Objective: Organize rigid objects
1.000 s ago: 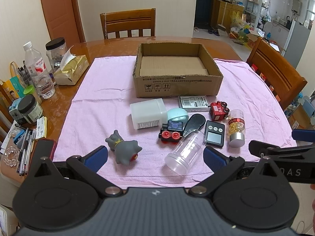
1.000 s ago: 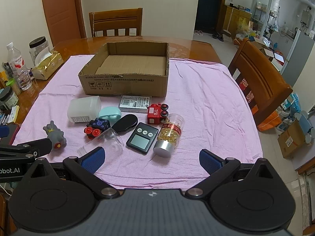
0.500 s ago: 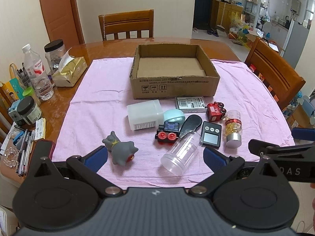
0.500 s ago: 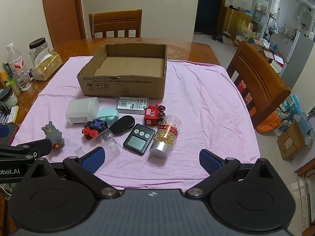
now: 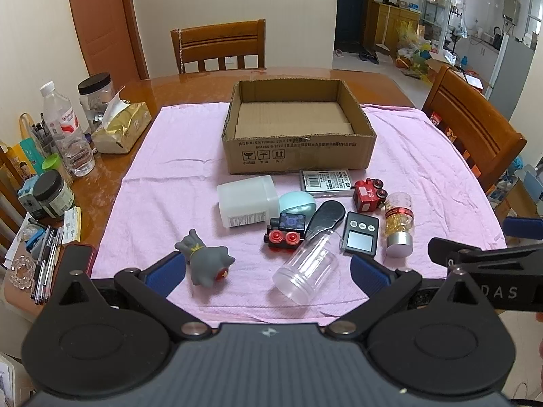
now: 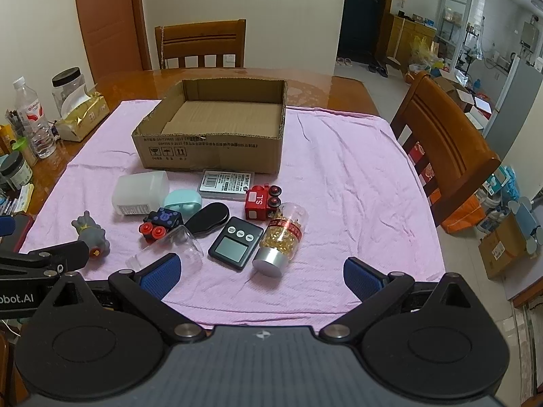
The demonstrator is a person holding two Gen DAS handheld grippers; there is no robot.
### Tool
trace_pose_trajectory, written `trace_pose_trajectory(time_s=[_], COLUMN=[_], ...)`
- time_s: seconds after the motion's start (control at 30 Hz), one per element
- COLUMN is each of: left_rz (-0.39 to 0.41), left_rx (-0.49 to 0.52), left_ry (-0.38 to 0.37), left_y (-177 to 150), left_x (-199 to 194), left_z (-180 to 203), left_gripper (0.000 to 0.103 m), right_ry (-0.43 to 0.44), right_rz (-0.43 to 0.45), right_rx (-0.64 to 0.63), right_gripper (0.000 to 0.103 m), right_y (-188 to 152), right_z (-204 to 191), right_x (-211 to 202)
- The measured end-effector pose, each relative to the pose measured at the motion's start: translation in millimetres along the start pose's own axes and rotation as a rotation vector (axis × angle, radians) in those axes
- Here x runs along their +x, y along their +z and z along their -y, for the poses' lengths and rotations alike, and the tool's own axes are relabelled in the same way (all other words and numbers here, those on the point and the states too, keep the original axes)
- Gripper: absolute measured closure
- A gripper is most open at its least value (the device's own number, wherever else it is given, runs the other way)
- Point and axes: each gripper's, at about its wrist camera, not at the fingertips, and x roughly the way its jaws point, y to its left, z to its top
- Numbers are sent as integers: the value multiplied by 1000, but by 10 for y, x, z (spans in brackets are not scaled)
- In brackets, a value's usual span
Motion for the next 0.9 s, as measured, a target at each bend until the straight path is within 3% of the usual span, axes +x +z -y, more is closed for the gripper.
trace_pose_trajectory(time_s=[0.4, 0.9], left_rz=[9, 31], left_rx=[14, 105], left_ry=[-2, -92], left_y=[70, 9], left_x=[-29, 214], left_z=[1, -161], left_gripper=[1, 1], right_ry=[7, 40], right_rz=[17, 41], right_rx=[-3, -39], right_gripper=[0, 0], right_y=[67, 39], right_z=[19, -56], right_x=[-51, 94])
